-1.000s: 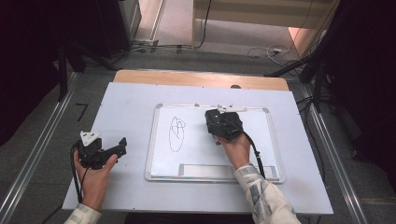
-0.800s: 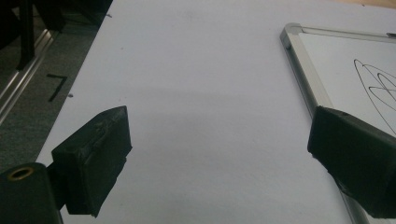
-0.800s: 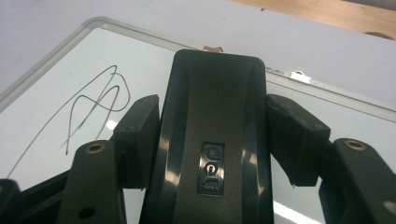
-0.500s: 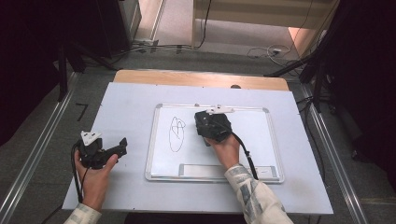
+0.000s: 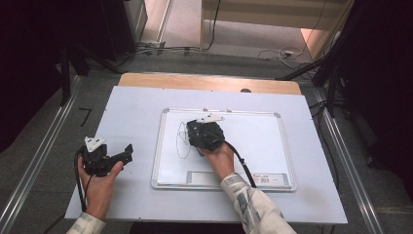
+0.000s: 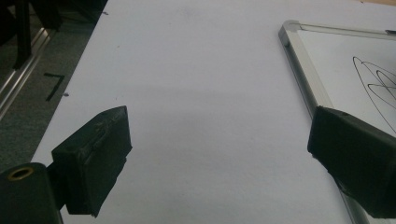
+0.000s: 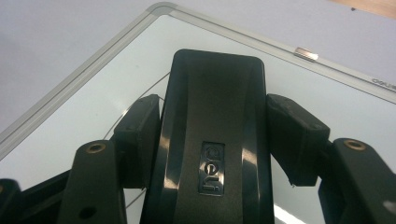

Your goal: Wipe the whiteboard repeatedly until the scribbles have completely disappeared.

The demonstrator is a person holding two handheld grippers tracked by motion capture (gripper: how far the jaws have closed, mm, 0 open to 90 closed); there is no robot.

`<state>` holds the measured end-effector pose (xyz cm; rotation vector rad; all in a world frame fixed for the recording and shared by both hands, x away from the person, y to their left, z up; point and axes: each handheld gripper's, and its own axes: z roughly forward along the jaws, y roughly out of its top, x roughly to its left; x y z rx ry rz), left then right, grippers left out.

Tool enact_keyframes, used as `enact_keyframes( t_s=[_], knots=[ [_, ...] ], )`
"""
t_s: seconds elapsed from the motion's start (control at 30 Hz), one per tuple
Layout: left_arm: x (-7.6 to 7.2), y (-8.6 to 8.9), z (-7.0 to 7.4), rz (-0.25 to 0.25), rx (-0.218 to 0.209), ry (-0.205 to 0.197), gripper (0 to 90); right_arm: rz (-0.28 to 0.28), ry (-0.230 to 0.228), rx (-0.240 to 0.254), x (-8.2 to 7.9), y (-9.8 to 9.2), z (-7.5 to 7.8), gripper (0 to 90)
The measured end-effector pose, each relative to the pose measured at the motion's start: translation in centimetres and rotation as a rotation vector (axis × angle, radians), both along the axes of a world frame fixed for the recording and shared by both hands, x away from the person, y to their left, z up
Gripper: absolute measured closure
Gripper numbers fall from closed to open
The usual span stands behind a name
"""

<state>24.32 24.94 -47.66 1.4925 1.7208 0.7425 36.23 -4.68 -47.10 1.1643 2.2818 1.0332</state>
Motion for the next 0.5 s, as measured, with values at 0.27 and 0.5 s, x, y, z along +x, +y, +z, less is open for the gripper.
enact_keyframes(
  t_s=[0.27,0.5],
  knots=[
    [0.0,0.0,0.0,0.000,-0.001,-0.002,6.5,0.032,-0.011,-0.018,-0.3,2.2,-0.8,36.3],
    [-0.1,0.1,0.0,0.000,-0.004,-0.002,6.5,0.053,-0.004,-0.071,-0.4,3.6,-1.7,37.1]
  ],
)
